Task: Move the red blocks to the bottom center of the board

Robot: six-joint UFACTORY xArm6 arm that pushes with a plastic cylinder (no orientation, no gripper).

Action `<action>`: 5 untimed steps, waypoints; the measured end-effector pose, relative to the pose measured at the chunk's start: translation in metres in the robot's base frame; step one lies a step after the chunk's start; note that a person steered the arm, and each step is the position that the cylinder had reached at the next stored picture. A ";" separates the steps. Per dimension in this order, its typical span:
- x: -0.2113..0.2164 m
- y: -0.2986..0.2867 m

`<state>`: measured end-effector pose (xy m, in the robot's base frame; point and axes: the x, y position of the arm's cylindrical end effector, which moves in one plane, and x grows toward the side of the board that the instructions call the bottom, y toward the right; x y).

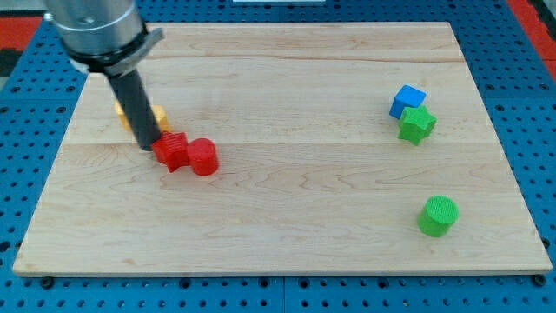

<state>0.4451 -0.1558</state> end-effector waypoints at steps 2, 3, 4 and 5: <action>0.000 0.083; 0.000 0.124; -0.007 0.103; -0.020 0.066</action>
<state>0.4247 -0.0901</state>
